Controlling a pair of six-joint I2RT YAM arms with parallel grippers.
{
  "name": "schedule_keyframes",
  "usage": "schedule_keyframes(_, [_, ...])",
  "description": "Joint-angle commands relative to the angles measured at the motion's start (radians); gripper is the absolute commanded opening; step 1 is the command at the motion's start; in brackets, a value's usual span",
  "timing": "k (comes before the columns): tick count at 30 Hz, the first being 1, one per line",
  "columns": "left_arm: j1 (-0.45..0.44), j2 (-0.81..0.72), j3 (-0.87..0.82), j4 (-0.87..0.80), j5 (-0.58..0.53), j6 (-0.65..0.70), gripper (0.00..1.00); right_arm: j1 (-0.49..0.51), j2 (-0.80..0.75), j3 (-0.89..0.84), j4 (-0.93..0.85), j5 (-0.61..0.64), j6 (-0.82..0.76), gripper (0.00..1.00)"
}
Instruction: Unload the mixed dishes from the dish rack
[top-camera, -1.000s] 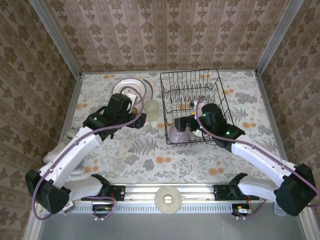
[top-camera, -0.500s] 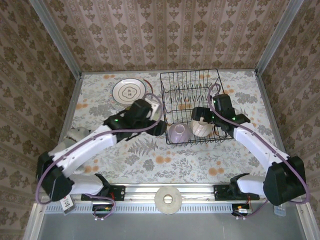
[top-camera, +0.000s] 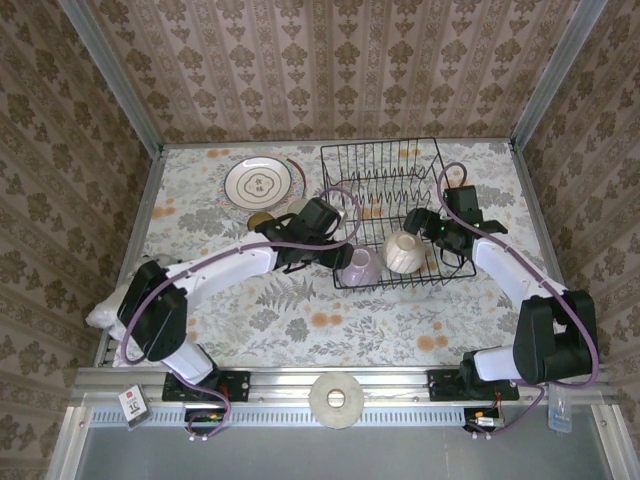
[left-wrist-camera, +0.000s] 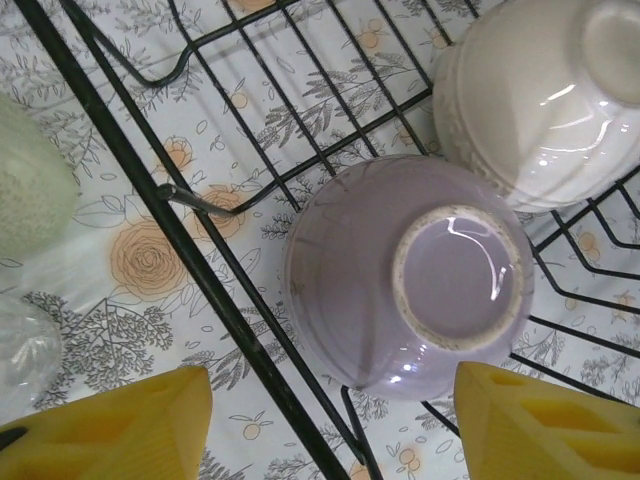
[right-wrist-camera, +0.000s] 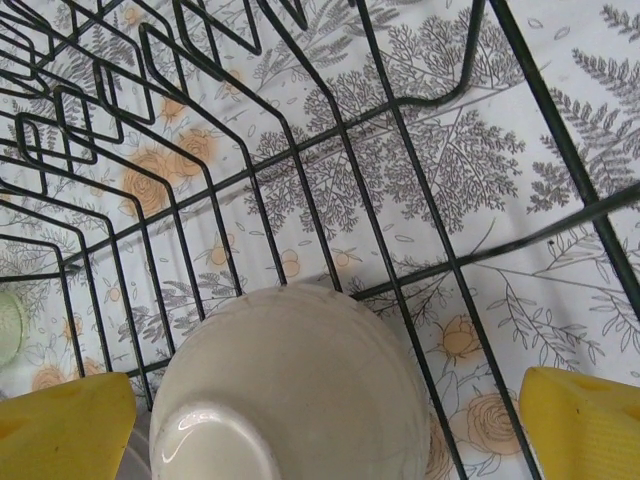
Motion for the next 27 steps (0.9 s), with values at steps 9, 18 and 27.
schedule_keyframes(9, [0.009, 0.125, 0.059, 0.029, 0.041, -0.04, 0.5, -0.075, -0.135, -0.133, -0.05, 0.018, 0.097, 1.0])
schedule_keyframes(18, [0.0, 0.162, 0.062, 0.032, 0.093, -0.019, 0.26, -0.12, -0.286, -0.19, -0.131, 0.094, 0.123, 1.0])
schedule_keyframes(27, [-0.011, 0.153, 0.046, 0.011, 0.171, 0.075, 0.14, -0.14, -0.389, -0.216, -0.19, 0.115, 0.126, 1.0])
